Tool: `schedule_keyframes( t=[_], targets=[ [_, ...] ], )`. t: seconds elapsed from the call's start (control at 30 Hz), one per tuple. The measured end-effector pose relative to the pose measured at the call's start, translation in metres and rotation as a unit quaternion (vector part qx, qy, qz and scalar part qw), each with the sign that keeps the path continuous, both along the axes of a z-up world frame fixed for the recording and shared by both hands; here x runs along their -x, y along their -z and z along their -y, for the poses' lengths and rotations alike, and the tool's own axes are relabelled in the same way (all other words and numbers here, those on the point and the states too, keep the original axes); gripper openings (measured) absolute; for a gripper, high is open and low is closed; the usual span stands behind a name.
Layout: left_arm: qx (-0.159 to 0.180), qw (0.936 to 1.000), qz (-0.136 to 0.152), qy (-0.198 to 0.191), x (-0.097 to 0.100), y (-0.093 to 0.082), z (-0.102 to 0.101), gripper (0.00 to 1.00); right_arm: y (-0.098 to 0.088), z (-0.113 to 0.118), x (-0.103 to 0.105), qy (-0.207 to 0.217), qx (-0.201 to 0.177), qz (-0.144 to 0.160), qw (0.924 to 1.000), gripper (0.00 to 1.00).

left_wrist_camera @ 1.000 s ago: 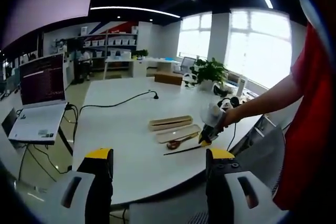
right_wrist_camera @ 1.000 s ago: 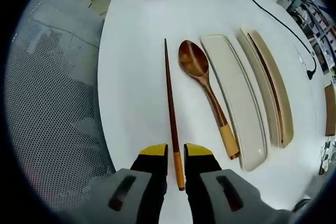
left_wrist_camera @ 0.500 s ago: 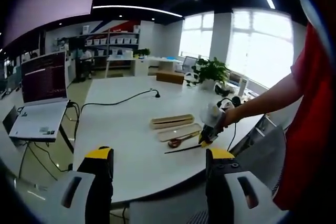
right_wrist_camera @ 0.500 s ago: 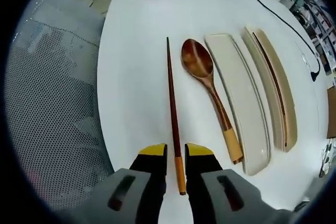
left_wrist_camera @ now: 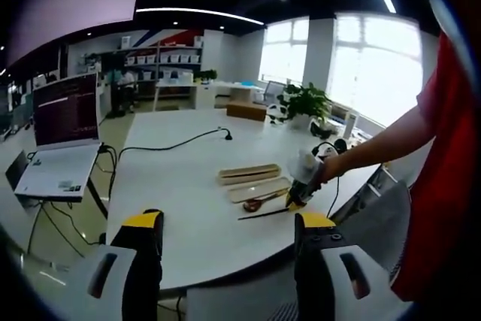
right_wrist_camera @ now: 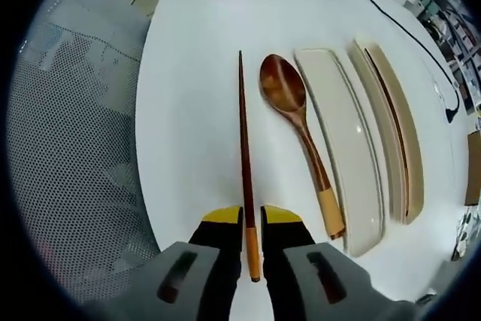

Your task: Arrange the utensils inside the cutlery case until each visible utensil rests in its matching compartment.

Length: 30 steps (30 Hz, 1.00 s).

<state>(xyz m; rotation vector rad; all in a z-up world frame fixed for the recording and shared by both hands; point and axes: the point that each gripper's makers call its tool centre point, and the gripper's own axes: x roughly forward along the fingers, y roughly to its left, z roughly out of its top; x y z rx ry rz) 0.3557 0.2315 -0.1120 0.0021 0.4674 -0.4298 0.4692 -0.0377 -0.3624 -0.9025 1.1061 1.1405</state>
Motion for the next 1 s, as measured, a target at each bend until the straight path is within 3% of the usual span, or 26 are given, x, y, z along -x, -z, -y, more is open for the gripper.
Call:
schedule_keyframes(
  t=[0.43,0.53,0.87,1.0],
  targets=[
    [-0.002,1.0000,-0.002,0.006,-0.0016,0.0026,0.0035,0.73,0.0014,0.0001,0.0014,-0.009,0.015,0.016,0.9997,0.02],
    [-0.002,1.0000,-0.003,0.005,-0.0014,0.0034,0.0027,0.73,0.0019,0.0001,0.0020,-0.028,0.023,0.021,0.9991,0.01],
    [-0.005,1.0000,-0.001,0.001,0.0014,0.0041,0.0013,0.72,0.0016,0.0004,0.0013,-0.048,0.024,0.013,0.9985,0.01],
    [-0.003,1.0000,0.000,-0.003,0.0024,0.0035,-0.0015,0.72,0.0016,0.0010,0.0004,-0.029,0.017,0.007,0.9994,0.01]
  ],
)
